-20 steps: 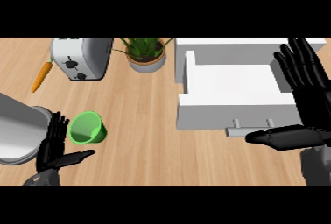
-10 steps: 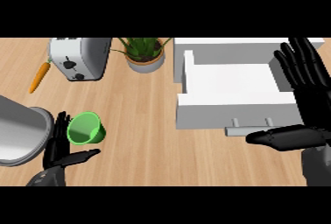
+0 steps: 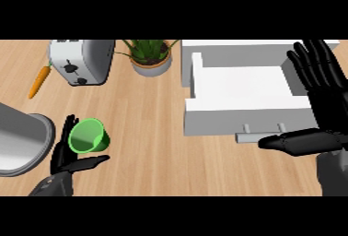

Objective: Pick up the cup, place it into the drawer and close the drawer

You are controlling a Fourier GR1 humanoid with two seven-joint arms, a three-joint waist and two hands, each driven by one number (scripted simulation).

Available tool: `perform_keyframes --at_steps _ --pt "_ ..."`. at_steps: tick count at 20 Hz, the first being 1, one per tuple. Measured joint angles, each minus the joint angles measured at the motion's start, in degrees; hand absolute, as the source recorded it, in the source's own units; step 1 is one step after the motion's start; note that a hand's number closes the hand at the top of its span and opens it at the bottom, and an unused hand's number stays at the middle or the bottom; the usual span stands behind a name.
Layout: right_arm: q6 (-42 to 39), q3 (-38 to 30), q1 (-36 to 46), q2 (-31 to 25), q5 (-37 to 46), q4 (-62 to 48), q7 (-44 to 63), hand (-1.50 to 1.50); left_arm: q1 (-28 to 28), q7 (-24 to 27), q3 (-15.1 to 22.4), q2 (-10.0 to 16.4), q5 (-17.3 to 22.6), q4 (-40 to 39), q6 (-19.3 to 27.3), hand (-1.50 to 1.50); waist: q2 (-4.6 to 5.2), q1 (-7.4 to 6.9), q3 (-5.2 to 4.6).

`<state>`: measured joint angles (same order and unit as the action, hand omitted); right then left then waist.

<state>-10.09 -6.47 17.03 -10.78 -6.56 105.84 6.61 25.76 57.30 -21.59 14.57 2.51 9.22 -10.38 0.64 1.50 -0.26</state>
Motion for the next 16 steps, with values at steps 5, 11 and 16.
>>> perform_keyframes --at_steps 5,11,16 --pt "-0.6 -1.5 1.8 -1.2 -1.0 -1.9 0.5 -1.5 0.7 -0.9 0.3 -0.9 0.2 0.7 -3.9 1.5 0.04 -0.05 -0.02" --pt "-0.7 -1.0 0.1 -1.1 -0.6 -0.1 0.5 -1.5 1.3 3.3 -0.3 -1.3 -0.3 4.2 3.4 1.5 0.04 0.33 -0.01" --pt "-1.2 -2.1 -0.1 -1.7 -1.7 -0.1 0.6 -1.5 2.3 5.7 -1.9 -1.9 0.8 6.1 5.8 1.5 0.0 0.18 0.0"
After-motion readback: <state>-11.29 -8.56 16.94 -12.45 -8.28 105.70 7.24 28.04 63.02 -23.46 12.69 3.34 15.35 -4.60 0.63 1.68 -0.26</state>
